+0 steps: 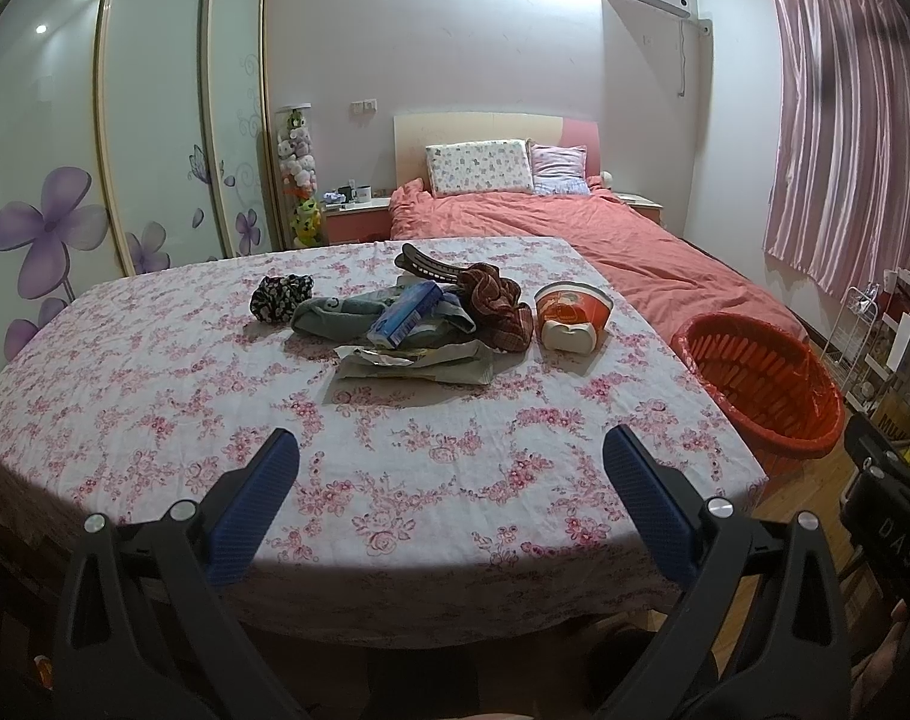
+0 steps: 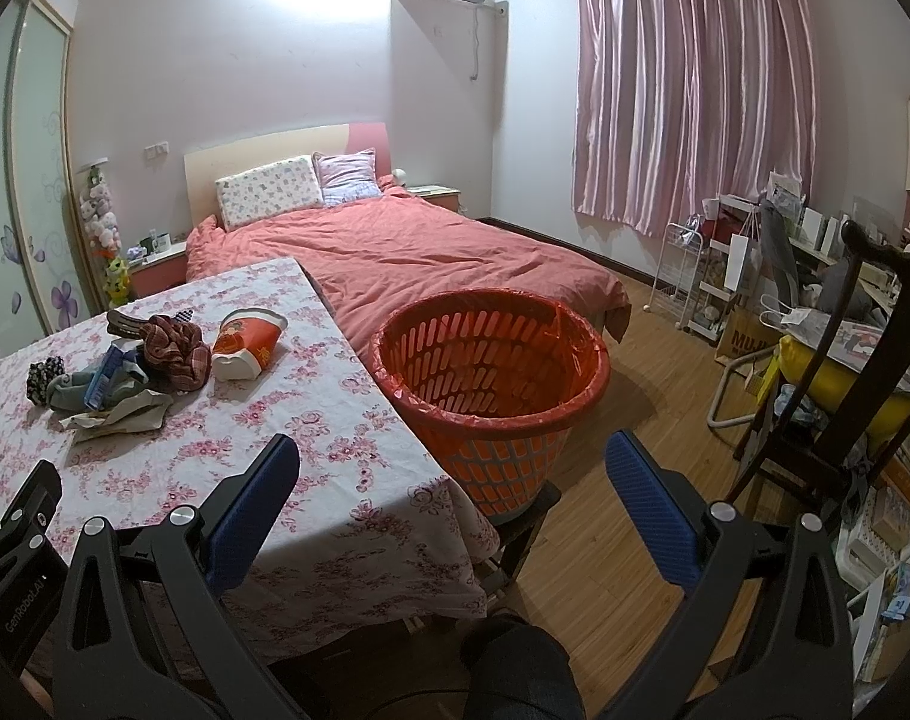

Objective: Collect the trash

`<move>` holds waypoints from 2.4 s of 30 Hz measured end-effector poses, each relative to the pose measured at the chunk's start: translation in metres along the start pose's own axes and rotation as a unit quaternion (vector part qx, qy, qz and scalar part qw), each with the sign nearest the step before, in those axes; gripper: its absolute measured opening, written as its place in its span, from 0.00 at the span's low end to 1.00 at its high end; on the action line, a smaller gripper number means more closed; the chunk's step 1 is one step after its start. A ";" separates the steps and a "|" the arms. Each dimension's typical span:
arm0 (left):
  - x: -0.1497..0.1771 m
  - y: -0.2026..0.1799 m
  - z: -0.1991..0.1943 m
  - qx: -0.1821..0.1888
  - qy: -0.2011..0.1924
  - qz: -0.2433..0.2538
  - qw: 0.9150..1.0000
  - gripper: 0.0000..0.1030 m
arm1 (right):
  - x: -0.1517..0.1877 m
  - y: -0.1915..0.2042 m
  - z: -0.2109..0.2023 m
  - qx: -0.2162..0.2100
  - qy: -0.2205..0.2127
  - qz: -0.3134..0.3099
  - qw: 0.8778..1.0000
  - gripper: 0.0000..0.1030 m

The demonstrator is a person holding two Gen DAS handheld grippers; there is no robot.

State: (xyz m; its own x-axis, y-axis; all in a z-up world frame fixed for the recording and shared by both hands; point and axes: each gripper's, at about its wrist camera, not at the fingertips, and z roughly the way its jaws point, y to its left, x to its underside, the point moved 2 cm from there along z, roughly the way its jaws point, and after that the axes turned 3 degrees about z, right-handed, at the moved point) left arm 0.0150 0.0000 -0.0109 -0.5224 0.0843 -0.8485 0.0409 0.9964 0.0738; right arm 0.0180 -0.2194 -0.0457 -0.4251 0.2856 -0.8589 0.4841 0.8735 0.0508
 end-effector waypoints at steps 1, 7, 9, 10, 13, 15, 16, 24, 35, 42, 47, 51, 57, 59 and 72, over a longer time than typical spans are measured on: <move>0.002 0.000 -0.001 0.000 0.000 0.001 1.000 0.96 | 0.001 -0.001 0.001 0.000 0.000 0.000 1.000 0.98; 0.003 0.004 0.012 0.006 0.009 -0.006 1.000 0.96 | 0.001 0.001 0.007 -0.005 0.007 -0.003 1.000 0.98; 0.002 0.008 0.018 0.008 0.015 -0.011 1.000 0.96 | 0.003 0.007 0.014 -0.008 0.012 -0.006 1.000 0.98; 0.002 0.014 0.026 0.010 0.019 -0.013 1.000 0.96 | 0.003 0.010 0.017 -0.010 0.015 -0.009 1.000 0.98; -0.003 0.028 0.040 0.016 0.030 -0.025 0.999 0.96 | 0.000 0.019 0.026 -0.017 0.021 -0.013 1.000 0.98; -0.007 0.042 0.052 0.018 0.037 -0.035 0.999 0.96 | -0.002 0.026 0.034 -0.022 0.026 -0.015 0.999 0.97; -0.010 0.049 0.059 0.016 0.040 -0.040 0.998 0.96 | -0.004 0.027 0.036 -0.024 0.026 -0.015 0.999 0.96; -0.046 0.120 0.110 -0.057 0.058 -0.066 0.995 0.96 | -0.030 0.063 0.076 -0.048 0.053 -0.020 0.997 0.96; -0.072 0.201 0.206 -0.094 0.104 -0.093 0.986 0.96 | -0.045 0.125 0.139 -0.099 0.107 -0.043 0.988 0.96; -0.082 0.214 0.261 -0.093 0.117 -0.083 0.985 0.96 | -0.046 0.154 0.173 -0.104 0.142 -0.044 0.983 0.96; -0.085 0.217 0.294 -0.091 0.134 -0.076 0.984 0.93 | -0.039 0.166 0.194 -0.114 0.179 -0.044 0.976 0.96; -0.082 0.222 0.316 -0.092 0.152 -0.074 0.981 0.87 | -0.035 0.172 0.201 -0.113 0.190 -0.048 0.974 0.96; -0.077 0.231 0.336 -0.059 0.176 -0.104 0.977 0.76 | -0.032 0.174 0.212 -0.111 0.199 -0.051 0.972 0.88; -0.077 0.231 0.338 -0.055 0.177 -0.105 0.977 0.69 | -0.031 0.175 0.214 -0.115 0.202 -0.051 0.971 0.78; -0.083 0.224 0.331 -0.030 0.165 -0.097 0.981 0.20 | -0.037 0.171 0.203 -0.129 0.182 -0.050 0.974 0.73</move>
State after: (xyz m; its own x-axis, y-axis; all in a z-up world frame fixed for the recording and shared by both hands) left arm 0.3494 0.2176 -0.0969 -0.7629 -0.1229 -0.6348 -0.1314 0.9907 -0.0338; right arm 0.2715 -0.1609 -0.1087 -0.7257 0.2739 -0.6311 0.2383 0.9606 0.1429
